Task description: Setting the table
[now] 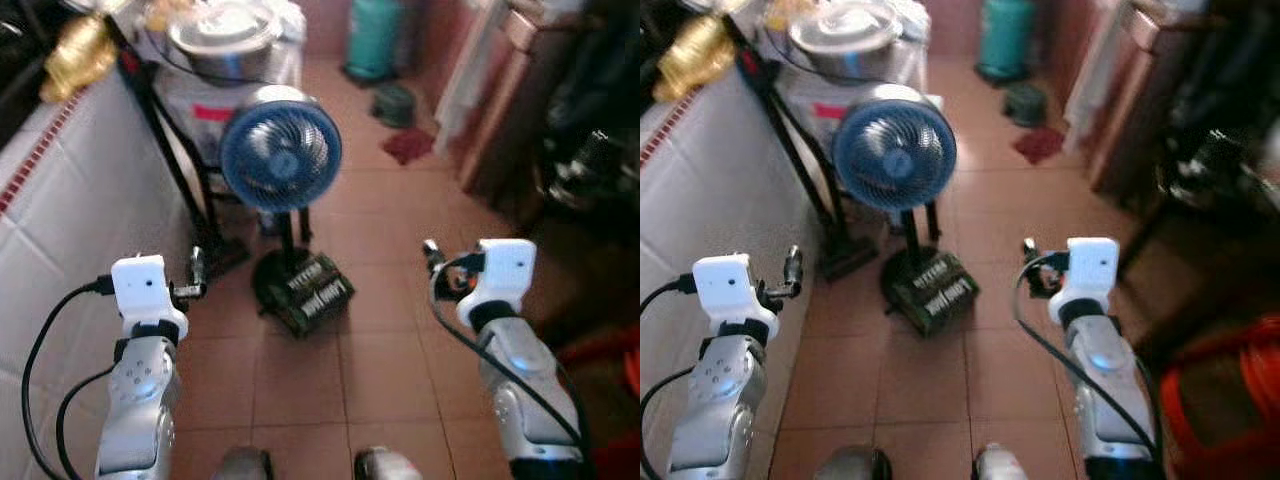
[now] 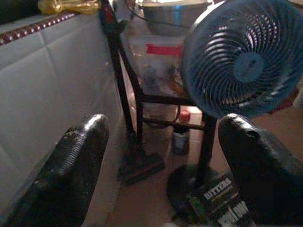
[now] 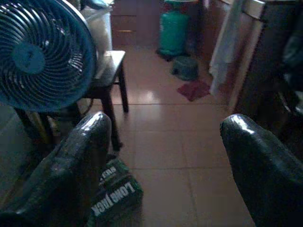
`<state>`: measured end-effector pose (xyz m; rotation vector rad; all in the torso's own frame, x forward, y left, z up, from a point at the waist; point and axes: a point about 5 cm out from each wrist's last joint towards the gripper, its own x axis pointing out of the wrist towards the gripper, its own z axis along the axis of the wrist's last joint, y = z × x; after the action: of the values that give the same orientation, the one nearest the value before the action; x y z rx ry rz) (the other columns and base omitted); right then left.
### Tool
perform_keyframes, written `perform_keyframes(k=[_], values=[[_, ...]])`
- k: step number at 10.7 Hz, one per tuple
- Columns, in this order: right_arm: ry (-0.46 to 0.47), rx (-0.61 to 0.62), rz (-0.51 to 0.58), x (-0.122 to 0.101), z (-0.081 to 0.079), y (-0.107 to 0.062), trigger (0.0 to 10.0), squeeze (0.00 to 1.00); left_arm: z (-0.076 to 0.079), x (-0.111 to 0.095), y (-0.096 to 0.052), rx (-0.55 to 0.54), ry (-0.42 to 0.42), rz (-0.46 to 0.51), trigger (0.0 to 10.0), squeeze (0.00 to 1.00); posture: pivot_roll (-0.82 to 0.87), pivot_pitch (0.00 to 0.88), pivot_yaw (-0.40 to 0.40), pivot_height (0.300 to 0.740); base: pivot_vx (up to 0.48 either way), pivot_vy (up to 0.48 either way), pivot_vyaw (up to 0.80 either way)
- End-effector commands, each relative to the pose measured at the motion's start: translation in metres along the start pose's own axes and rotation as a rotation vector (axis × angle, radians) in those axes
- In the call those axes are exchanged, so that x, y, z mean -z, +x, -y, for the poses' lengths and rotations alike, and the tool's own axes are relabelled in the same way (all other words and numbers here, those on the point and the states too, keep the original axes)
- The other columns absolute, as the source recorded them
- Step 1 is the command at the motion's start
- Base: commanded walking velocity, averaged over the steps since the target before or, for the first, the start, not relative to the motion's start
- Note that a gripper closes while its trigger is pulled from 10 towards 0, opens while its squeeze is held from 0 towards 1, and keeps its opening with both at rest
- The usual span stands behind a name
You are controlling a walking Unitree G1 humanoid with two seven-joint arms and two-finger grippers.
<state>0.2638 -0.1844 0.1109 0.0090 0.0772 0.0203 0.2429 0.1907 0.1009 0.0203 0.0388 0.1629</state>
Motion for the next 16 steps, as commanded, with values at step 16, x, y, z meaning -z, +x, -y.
perform_keyframes(k=[16], values=[[0.010,-0.043,-0.012,-0.0028,-0.0091,0.0058,10.0,0.00,0.0028,0.0017,0.0016,0.027,-0.015,-0.033,10.0,0.00,0.01,0.029,0.044,0.740,-0.188,0.000,-0.67]])
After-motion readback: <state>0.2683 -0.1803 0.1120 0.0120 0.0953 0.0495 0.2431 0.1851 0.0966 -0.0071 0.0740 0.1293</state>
